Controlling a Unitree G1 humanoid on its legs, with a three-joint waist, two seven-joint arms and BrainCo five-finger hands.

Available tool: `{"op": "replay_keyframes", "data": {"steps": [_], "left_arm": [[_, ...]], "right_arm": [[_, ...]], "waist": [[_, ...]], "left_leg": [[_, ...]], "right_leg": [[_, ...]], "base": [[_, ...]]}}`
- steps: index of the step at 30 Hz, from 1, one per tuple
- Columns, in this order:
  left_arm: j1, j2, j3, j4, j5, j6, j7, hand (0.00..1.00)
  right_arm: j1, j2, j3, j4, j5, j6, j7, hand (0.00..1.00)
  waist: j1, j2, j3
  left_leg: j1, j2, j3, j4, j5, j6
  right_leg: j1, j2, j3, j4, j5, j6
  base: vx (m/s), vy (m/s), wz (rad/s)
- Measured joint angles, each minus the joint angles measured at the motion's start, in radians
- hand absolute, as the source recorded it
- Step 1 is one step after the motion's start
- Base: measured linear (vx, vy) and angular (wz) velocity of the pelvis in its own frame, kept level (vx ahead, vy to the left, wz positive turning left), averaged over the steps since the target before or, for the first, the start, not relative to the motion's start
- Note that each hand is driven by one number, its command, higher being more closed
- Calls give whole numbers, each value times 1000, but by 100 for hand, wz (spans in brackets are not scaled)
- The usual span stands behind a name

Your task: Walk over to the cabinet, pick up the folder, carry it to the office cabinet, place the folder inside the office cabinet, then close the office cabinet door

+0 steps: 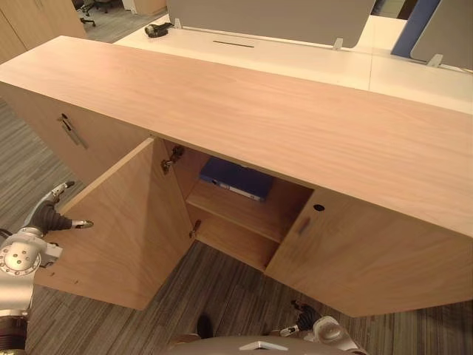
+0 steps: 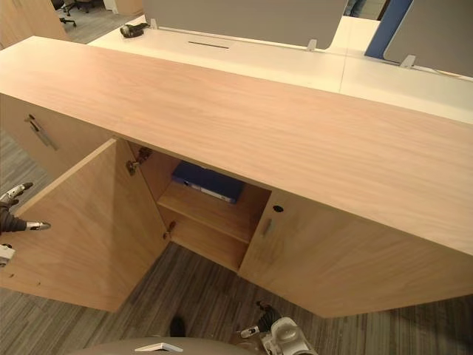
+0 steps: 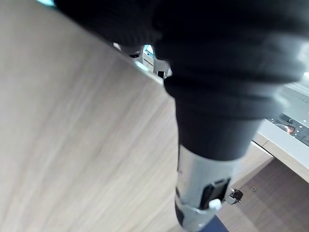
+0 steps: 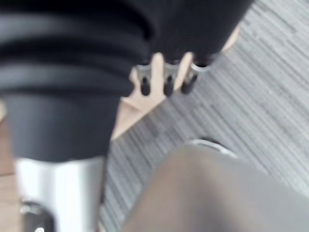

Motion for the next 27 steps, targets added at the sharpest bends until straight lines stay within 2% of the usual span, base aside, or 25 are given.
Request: {"op": "replay_keyframes", "data": {"steps": [2,4,5,6,10,13,14,15,16,17,18,19,20,21,24,27], "left_arm": [[0,-5,1,-28,-7,-1,8,0],[-3,-31,1,-50,-18,-17,16,0],[-7,-43,1,-67,-27,-33,21,0],[-26,-50,-3,-73,-34,-50,26,0],[-113,-58,-16,-73,-49,-68,38,0],[-193,-72,-67,-73,-53,-68,71,0],[-210,-80,-78,-77,-53,-68,71,0],[-210,-114,-78,-81,-53,-68,71,0],[-209,-180,-83,-82,-54,-68,71,0],[-203,-221,-90,-90,-60,-68,71,0],[-185,-279,-101,-124,-75,-69,70,0],[-182,-300,-109,-142,-85,-69,70,0],[-181,-325,-120,-168,-114,-74,69,0],[-180,-352,-129,-198,-153,-80,67,0],[-167,-354,-130,-223,-233,-81,45,0],[-146,-350,-128,-223,-260,-81,27,0]], "right_arm": [[2,0,12,1,0,-8,-1,0],[-1,-2,10,1,0,-8,-3,0],[5,-3,10,1,0,-8,-5,0],[14,-4,12,0,0,-8,-7,0],[5,-11,48,-2,-1,-6,-18,0],[-21,-6,56,-48,-1,-8,-23,0],[-23,-1,51,-64,-1,-7,-23,0],[-15,3,42,-85,-1,-7,-24,0],[19,2,32,-120,-1,-7,-24,0],[39,-1,21,-128,-1,-7,-24,0],[59,1,9,-126,-1,-5,-24,0],[70,0,7,-126,-2,-4,-24,0],[81,-4,-2,-122,-3,-3,-24,0],[72,1,-16,-99,-17,5,-24,0],[54,9,-24,-97,-40,10,-23,0],[42,11,-24,-97,-41,12,-22,0]], "waist": [[3,-14,1],[5,-5,1],[12,-5,0],[25,-4,0],[33,-11,6],[19,-26,17],[15,-47,27],[11,-54,29],[6,-59,29],[6,-58,29],[5,-48,23],[3,-37,17],[-2,-14,3],[-3,-3,-5],[-7,-6,-4],[-10,-5,-3]], "left_leg": [[-27,-11,-20,0,15,-13],[-57,-3,-47,0,21,-20],[-70,7,-62,1,36,-24],[-86,16,-85,1,80,-24],[-151,21,-150,2,150,-7],[-226,-8,-130,2,300,-32],[-239,-9,-59,54,241,3],[-254,7,54,193,121,61],[-237,22,138,357,-12,68],[-193,28,154,398,-73,45],[-97,33,142,334,-104,25],[-70,40,138,290,-100,22],[-42,52,107,201,-79,10],[-22,51,84,120,-67,-9],[-6,30,72,71,-37,-3],[17,18,67,46,-23,2]], "right_leg": [[15,-4,-2,-75,-23,19],[13,10,-17,-121,-14,17],[19,21,-34,-142,-8,16],[19,35,-55,-148,2,15],[-9,56,-126,-117,6,-18],[-44,37,-175,-106,7,-64],[-35,9,-193,-133,16,-65],[-22,-5,-211,-141,20,-61],[7,-26,-239,-146,17,-56],[36,-32,-251,-160,12,-49],[73,-26,-263,-177,1,-44],[78,-16,-273,-178,-3,-40],[71,4,-283,-176,-5,-30],[53,16,-288,-161,1,-20],[45,14,-244,-158,21,-19],[59,12,-219,-164,25,-18]], "base": [[-60,-44,16],[-54,-66,31],[-23,-102,39],[-2,-91,43],[10,-95,73],[-71,-49,91],[-96,-17,62],[-120,-75,59],[-83,-79,53],[-57,-44,56],[-7,55,42],[26,67,54],[43,83,50],[31,102,40],[7,73,9],[-13,68,3]]}}
